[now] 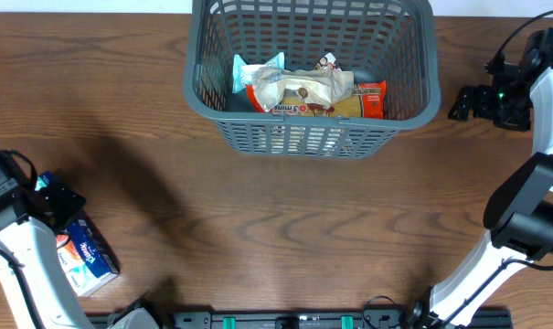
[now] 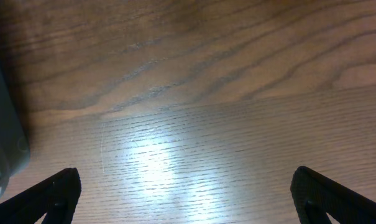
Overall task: Pack container
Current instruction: 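Move the left gripper down to the Kleenex tissue packs, then grasp the stack of Kleenex tissue packs with the left gripper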
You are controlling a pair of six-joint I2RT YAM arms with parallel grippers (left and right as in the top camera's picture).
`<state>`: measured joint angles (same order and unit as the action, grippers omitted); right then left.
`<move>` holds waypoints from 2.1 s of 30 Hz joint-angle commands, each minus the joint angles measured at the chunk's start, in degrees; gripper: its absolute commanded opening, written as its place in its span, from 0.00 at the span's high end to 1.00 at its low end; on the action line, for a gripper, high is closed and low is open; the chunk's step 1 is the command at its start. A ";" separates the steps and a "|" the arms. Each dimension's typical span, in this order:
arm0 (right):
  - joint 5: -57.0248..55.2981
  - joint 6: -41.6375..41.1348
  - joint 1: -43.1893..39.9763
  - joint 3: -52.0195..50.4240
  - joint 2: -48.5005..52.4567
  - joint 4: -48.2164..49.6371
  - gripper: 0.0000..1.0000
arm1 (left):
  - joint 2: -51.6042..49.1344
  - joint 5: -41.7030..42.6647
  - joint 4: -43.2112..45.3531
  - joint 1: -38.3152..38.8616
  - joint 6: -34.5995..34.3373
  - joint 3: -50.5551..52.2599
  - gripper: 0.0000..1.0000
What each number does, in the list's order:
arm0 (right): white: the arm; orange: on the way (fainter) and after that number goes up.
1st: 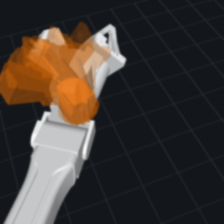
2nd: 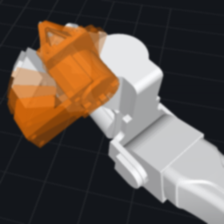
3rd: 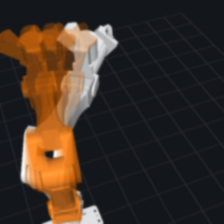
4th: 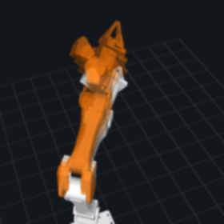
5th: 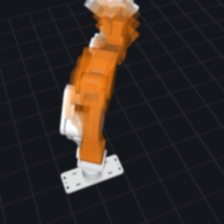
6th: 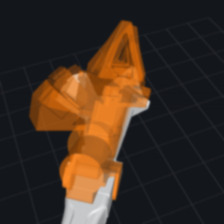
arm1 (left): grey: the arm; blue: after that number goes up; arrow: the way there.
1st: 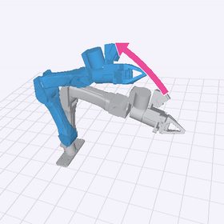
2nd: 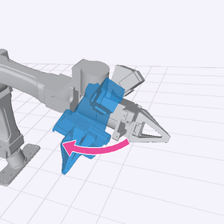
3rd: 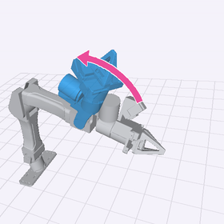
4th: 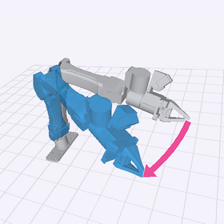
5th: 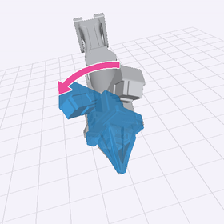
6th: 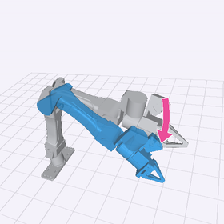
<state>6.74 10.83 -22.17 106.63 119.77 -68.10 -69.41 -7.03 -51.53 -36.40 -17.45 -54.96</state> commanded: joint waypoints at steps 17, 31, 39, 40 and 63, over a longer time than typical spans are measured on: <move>-0.13 0.59 -0.20 -0.20 -0.09 -0.52 0.01 | -14.51 4.02 5.70 -1.57 11.89 0.48 0.02; -0.17 0.61 -0.20 -0.20 -0.09 -0.66 0.01 | -19.37 4.00 9.11 -4.83 11.93 0.48 0.01; -0.35 0.59 -0.20 -0.20 -0.09 -0.50 0.01 | -22.34 5.01 10.58 -5.75 13.18 0.50 0.01; -0.35 0.59 -0.20 -0.20 -0.09 -0.50 0.01 | -22.82 5.09 10.97 -5.75 13.18 0.50 0.02; -0.33 0.59 -0.20 -0.20 -0.09 -1.36 0.01 | -33.88 25.14 12.98 -5.73 13.57 -0.04 0.73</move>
<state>6.57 10.83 -22.17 106.63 119.77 -69.36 -100.68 6.87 -37.47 -42.61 -4.10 -56.21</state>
